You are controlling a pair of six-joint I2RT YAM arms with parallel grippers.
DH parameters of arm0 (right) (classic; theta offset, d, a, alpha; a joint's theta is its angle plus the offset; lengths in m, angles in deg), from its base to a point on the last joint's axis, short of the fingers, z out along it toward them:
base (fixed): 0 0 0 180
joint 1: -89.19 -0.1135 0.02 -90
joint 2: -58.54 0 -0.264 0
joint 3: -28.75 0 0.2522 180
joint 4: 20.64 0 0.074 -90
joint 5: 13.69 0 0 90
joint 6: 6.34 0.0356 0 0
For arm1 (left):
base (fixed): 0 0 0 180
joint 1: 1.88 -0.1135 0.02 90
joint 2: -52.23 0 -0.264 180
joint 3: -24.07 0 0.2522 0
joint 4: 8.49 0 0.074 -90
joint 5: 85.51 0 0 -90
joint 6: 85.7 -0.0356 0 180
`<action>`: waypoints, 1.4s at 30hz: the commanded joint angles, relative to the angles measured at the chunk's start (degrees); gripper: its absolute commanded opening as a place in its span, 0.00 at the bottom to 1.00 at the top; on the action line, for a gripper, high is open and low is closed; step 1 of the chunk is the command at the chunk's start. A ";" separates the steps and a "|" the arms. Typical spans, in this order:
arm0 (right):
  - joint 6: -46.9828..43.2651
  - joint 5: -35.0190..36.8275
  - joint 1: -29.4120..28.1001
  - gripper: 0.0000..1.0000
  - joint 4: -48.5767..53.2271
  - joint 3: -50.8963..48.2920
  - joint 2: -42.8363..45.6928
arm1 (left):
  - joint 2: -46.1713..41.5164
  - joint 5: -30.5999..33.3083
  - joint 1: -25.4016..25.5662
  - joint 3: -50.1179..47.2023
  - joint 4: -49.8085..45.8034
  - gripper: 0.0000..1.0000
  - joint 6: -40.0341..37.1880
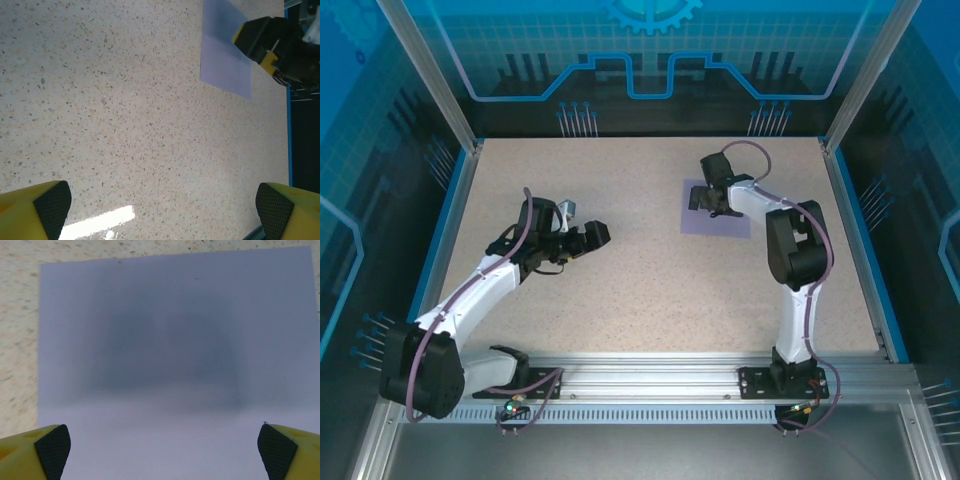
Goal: Fold a paper plane with a square sheet of paper (fold left side to right side)
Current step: Move the square sheet of paper to the center of the table.
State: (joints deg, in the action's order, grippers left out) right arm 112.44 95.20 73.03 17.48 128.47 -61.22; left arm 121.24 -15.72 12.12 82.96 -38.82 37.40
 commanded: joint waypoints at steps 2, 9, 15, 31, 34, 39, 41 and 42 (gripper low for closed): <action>1.90 -0.34 1.52 1.00 7.40 5.49 -4.68 | -1.20 0.78 0.39 0.53 -2.14 0.99 -0.38; 4.01 -1.42 1.02 1.00 11.85 4.78 -5.17 | -1.23 1.65 0.37 0.87 -2.51 0.99 -0.22; 5.87 -0.88 -1.86 1.00 12.25 -0.12 -1.98 | -1.45 3.10 0.37 0.93 -3.85 0.99 -1.09; 26.78 -0.58 -21.04 1.00 9.63 -18.45 10.09 | -1.53 5.23 0.33 1.46 -5.86 0.99 -1.73; 33.64 -0.65 -26.19 1.00 9.47 -20.22 11.02 | -1.47 5.98 0.33 1.24 -6.05 0.99 -1.23; 39.97 0.07 -32.90 1.00 8.89 -19.34 10.92 | -0.06 6.32 0.33 0.96 -5.86 0.99 0.81; 39.23 0.64 -33.91 1.00 9.26 -17.52 10.70 | 0.94 5.50 0.34 0.92 -5.43 0.99 1.79; 38.21 0.81 -34.23 1.00 9.30 -16.55 10.68 | 1.54 4.68 0.33 0.77 -4.96 0.99 2.32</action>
State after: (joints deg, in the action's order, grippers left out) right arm 147.06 97.34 40.05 25.28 110.30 -49.66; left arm 121.40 -10.30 12.19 82.98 -42.96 37.90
